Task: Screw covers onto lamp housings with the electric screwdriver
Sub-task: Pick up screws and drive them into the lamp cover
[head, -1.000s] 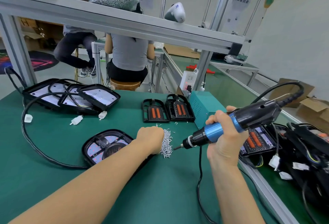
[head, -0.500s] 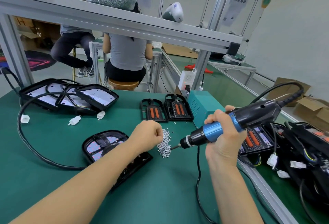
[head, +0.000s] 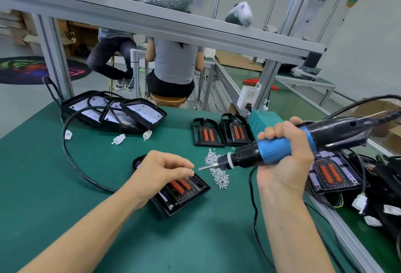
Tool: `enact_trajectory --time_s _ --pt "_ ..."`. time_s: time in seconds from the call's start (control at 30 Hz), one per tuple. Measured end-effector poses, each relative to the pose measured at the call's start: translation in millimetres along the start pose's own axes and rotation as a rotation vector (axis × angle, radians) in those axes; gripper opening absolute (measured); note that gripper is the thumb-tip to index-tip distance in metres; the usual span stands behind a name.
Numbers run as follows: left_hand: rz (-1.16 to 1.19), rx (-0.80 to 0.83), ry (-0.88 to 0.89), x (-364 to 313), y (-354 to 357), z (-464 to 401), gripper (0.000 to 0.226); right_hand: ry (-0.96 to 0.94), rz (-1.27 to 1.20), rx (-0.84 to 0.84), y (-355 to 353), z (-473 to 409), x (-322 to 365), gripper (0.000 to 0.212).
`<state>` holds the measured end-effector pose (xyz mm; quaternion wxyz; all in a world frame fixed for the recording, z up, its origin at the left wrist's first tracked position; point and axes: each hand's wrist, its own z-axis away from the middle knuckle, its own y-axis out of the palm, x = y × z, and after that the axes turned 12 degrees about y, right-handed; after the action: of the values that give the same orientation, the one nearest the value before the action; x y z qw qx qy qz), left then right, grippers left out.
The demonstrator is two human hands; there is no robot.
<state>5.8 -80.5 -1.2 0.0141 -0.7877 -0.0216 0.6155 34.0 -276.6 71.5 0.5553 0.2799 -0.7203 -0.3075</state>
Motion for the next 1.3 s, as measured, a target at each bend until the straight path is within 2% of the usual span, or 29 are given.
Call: enact_trajectory --time_s 0.23,0.4,0.6,0.7,0.8,0.87,1.0,1.2,1.3 --pt "0.004 -0.014 0.020 -6 -5 10 0.009 0.029 -0.009 0.040 15 8 -15 0.025" --pt "-0.048 0.068 0.041 -5 -12 13 0.006 0.036 0.018 0.051 14 10 -20 0.025" --pt "-0.436 0.074 0.029 7 -18 9 0.016 -0.030 0.148 0.027 2 9 -26 0.026" --pt "-0.689 0.078 0.139 6 -13 4 0.022 -0.027 0.184 0.041 -2 9 -32 0.025" --pt "-0.648 0.114 0.148 4 -6 -2 0.026 0.002 0.187 0.079 -4 9 -36 0.024" --pt "-0.628 0.141 0.128 6 -1 -4 0.021 0.006 0.188 0.095 -5 10 -38 0.025" --pt "-0.515 0.099 0.073 18 4 0 0.022 -0.015 0.242 0.102 -6 10 -41 0.024" --pt "-0.514 0.101 0.098 24 4 0 0.030 -0.027 0.324 0.117 -6 9 -43 0.024" --pt "-0.513 0.095 0.099 26 5 1 0.029 -0.028 0.364 0.143 -4 11 -46 0.030"
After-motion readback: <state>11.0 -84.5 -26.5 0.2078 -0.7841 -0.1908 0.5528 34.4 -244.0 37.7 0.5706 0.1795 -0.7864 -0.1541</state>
